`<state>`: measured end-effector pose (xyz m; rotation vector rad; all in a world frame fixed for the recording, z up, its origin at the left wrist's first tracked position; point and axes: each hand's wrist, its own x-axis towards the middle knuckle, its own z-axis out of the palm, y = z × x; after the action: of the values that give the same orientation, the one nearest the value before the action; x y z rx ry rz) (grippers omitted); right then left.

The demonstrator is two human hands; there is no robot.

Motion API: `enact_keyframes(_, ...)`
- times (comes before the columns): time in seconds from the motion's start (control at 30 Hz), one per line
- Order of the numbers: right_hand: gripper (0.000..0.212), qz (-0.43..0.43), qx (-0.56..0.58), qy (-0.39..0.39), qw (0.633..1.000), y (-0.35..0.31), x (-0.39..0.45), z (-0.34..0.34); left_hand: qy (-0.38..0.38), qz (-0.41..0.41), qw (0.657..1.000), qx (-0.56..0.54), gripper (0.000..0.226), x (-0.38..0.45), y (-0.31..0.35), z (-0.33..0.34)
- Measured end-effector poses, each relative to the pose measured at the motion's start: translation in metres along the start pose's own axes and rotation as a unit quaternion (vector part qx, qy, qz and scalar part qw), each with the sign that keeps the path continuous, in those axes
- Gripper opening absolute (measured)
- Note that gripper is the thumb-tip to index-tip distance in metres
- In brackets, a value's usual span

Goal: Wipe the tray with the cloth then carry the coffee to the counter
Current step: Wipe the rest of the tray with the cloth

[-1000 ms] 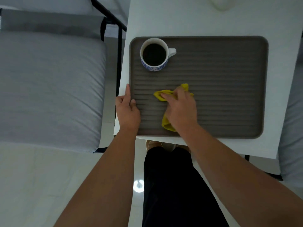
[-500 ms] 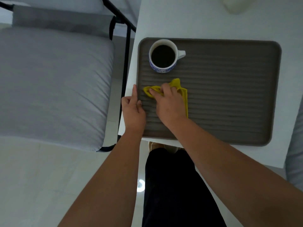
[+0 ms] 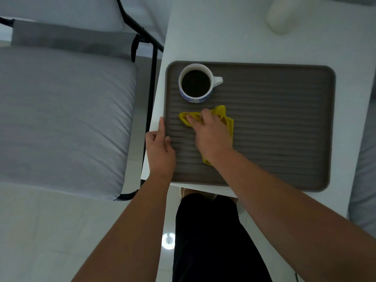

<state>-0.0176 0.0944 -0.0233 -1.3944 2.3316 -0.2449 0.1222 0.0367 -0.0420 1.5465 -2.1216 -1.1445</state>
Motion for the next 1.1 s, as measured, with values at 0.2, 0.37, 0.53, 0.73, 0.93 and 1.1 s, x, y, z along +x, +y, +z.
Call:
enact_keyframes(0.2, 0.059, 0.05, -0.035, -0.034, 0.998, -0.024, 0.014, -0.011, -0.005, -0.008, 1.0, -0.001, 0.055, 0.0, 0.002, -0.001)
enact_keyframes(0.37, 0.054, 0.109, -0.02, -0.019, 0.994, 0.014, -0.001, -0.019, -0.007, -0.022, 1.0, -0.004, 0.055, 0.0, 0.002, -0.001)
enact_keyframes(0.53, 0.052, 0.162, -0.007, 0.077, 0.984, 0.08, -0.035, -0.024, -0.009, -0.036, 0.999, -0.019, 0.056, -0.001, 0.005, -0.003)
enact_keyframes(0.73, 0.044, 0.271, -0.016, 0.126, 0.954, 0.09, -0.072, -0.006, -0.007, -0.036, 0.999, -0.022, 0.055, -0.002, 0.007, -0.001)
enact_keyframes(0.93, 0.036, 0.059, 0.023, 0.108, 0.992, -0.006, -0.068, 0.026, -0.005, -0.031, 0.999, 0.005, 0.055, 0.0, 0.005, -0.001)
enact_keyframes(1.1, 0.04, 0.038, 0.003, 0.088, 0.995, 0.032, -0.072, 0.022, -0.012, -0.04, 0.999, 0.012, 0.055, -0.001, 0.01, -0.002)
